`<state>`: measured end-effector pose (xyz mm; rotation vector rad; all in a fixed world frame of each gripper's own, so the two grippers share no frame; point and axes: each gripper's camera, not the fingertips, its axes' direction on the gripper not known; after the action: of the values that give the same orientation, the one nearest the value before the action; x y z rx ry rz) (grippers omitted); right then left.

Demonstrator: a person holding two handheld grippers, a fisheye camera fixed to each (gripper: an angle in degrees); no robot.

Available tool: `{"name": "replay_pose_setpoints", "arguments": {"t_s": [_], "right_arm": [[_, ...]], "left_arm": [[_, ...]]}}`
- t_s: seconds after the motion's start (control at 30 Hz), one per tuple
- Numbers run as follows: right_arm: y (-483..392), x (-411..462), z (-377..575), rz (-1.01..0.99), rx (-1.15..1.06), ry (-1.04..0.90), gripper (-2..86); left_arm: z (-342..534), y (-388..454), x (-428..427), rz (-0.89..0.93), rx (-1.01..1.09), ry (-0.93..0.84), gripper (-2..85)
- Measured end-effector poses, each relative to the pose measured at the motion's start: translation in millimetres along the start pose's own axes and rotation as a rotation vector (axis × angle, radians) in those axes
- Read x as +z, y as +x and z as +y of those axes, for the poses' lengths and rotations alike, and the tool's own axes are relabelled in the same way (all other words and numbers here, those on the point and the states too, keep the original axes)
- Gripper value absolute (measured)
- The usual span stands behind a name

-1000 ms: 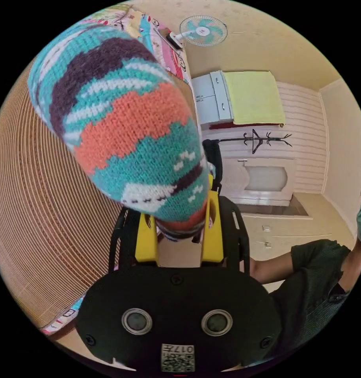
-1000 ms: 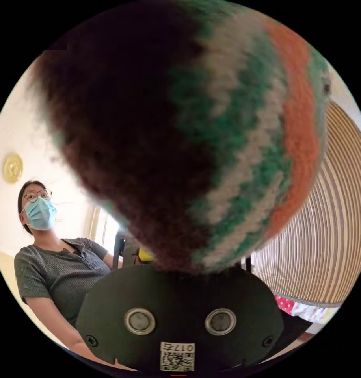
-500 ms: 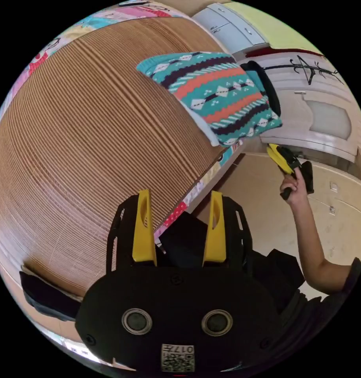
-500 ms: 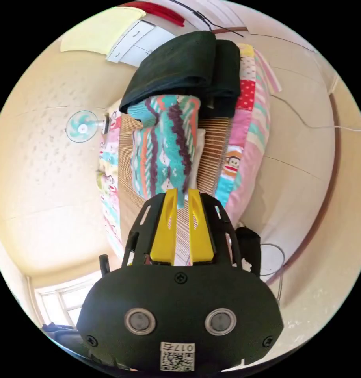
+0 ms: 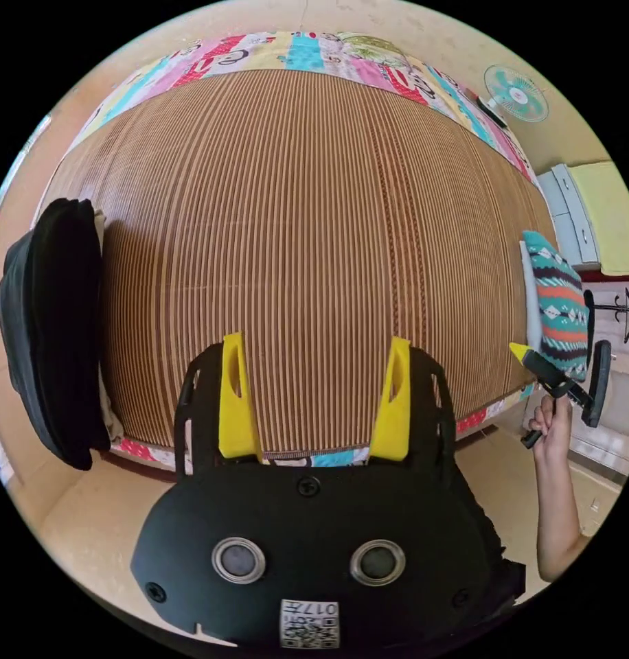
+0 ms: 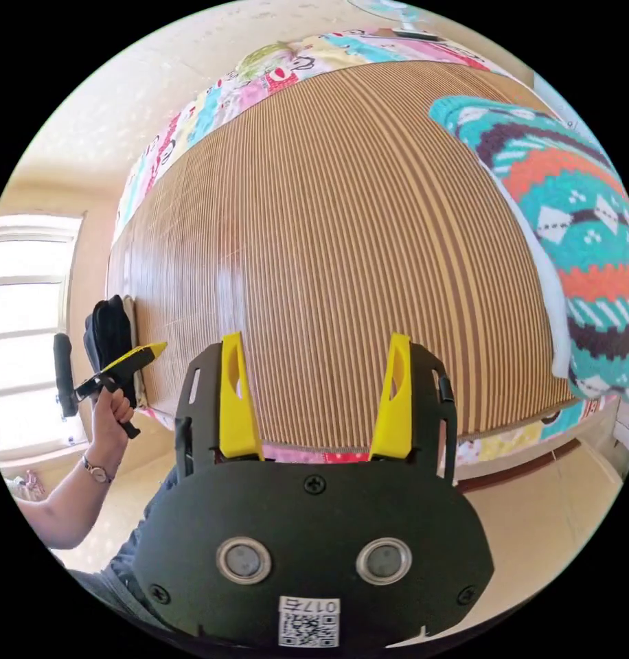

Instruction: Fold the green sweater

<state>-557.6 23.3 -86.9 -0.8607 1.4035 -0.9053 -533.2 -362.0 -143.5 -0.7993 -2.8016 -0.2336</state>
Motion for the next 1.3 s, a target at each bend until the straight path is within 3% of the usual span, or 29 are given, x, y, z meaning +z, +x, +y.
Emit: {"name": "replay_pose_setpoints", "arguments": {"t_s": [0.23,0.43,1.3], "right_arm": [[-70.5,117.9,-34.4,0.261,0.013,0.256,35.0],[-81.4,163.8,-14.0,0.355,-0.034,0.304,38.4],[-11.4,213.8,15.0,0.369,-0.041,0.296,38.5]], "left_arm": [[-11.9,9.0,65.9,-0.111,-0.075,0.241,32.6],[15.3,28.7,91.6,-0.226,-0.13,0.409,32.7],[29.2,5.9,77.0,-0.22,-0.046,0.399,32.6]]}}
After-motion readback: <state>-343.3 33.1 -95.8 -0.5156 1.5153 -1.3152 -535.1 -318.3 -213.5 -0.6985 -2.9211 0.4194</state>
